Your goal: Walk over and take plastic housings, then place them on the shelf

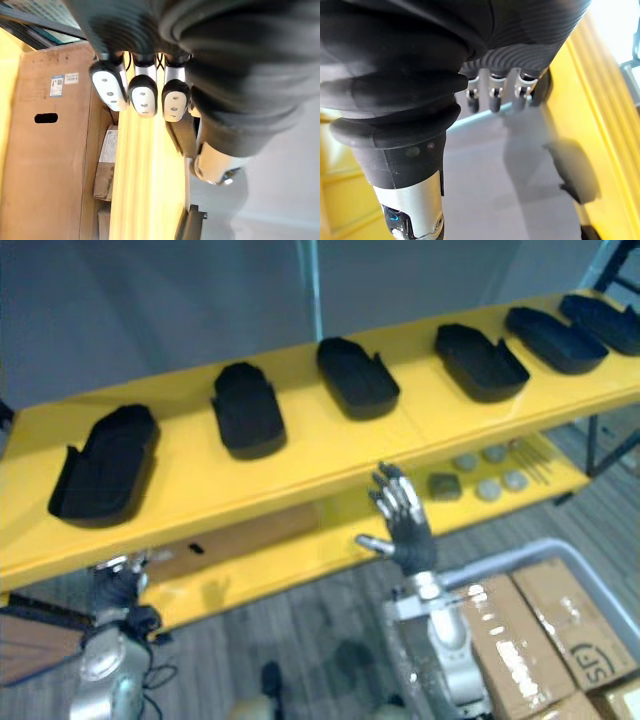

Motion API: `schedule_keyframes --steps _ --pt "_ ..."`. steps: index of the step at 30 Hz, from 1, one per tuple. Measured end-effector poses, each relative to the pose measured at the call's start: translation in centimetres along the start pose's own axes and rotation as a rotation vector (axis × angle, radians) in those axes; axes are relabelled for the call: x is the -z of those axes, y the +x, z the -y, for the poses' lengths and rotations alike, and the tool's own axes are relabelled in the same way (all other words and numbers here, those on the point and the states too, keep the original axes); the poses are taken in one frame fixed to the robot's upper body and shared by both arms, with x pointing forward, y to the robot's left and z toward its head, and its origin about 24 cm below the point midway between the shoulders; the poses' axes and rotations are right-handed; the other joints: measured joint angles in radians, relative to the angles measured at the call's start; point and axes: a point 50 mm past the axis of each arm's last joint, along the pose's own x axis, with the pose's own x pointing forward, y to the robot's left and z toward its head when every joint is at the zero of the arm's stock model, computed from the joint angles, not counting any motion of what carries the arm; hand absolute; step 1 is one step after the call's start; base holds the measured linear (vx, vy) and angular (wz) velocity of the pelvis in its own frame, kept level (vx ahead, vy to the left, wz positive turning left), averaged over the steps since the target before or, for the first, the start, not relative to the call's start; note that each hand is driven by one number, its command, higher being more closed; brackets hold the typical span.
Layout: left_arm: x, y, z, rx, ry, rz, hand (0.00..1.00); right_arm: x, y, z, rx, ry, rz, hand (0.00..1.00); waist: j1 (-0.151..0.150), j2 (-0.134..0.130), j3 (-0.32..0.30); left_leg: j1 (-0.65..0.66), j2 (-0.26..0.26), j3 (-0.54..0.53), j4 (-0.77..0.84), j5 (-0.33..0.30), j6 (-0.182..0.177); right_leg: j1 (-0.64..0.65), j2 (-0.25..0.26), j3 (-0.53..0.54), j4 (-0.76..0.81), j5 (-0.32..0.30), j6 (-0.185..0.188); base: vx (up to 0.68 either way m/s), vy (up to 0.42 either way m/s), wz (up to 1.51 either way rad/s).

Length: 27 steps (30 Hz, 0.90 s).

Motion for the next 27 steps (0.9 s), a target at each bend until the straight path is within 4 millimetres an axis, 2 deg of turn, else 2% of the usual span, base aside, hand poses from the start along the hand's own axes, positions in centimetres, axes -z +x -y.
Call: schedule_keyframes --steps 5,9,12,20,23,27 --pt "-0.9 1.4 -0.6 -0.048 0.003 0.057 1.00 -0.1 -0.1 0.4 -0.003 -0.018 -0.007 0.00 -0.013 0.005 0.014 0.000 0.001 0.025 0.000 -0.001 0.002 -0.022 -0.001 0.024 0.013 0.001 0.002 0.00 0.007 -0.11" --pt "-2.1 2.1 -0.2 -0.083 -0.029 0.126 1.00 0.1 -0.3 1.0 0.003 -0.025 -0.020 0.00 -0.028 0.014 0.039 0.004 0.000 0.031 0.000 -0.003 0.004 -0.024 -0.002 0.037 0.013 0.004 0.004 -0.01 0.009 -0.07" --pt "-2.2 2.6 -0.4 -0.100 -0.018 0.124 1.00 0.0 -0.3 1.1 0.003 -0.019 -0.021 0.00 -0.034 0.018 0.041 0.007 0.001 0.035 0.000 -0.003 0.004 -0.025 -0.001 0.042 0.013 0.004 0.004 0.00 0.004 -0.05" --pt "-3.7 3.5 -2.0 -0.208 -0.052 0.212 1.00 0.1 -0.4 1.2 -0.010 -0.025 -0.037 0.00 -0.035 0.022 0.047 0.008 0.000 0.053 0.000 -0.006 0.007 -0.040 -0.001 0.063 0.017 0.005 0.006 0.00 0.008 -0.06" --pt "-4.4 3.9 -2.3 -0.235 -0.071 0.237 1.00 0.2 -0.4 1.2 -0.011 -0.026 -0.044 0.00 -0.036 0.027 0.074 0.009 -0.001 0.053 0.000 -0.006 0.008 -0.041 -0.002 0.065 0.022 0.005 0.006 0.00 0.000 0.00" --pt "-4.4 4.2 -2.9 -0.279 -0.070 0.233 1.00 0.2 -0.4 1.3 -0.011 -0.028 -0.046 0.00 -0.039 0.029 0.076 0.009 -0.001 0.054 0.000 -0.006 0.008 -0.043 -0.003 0.065 0.022 0.005 0.006 0.00 0.000 0.00"
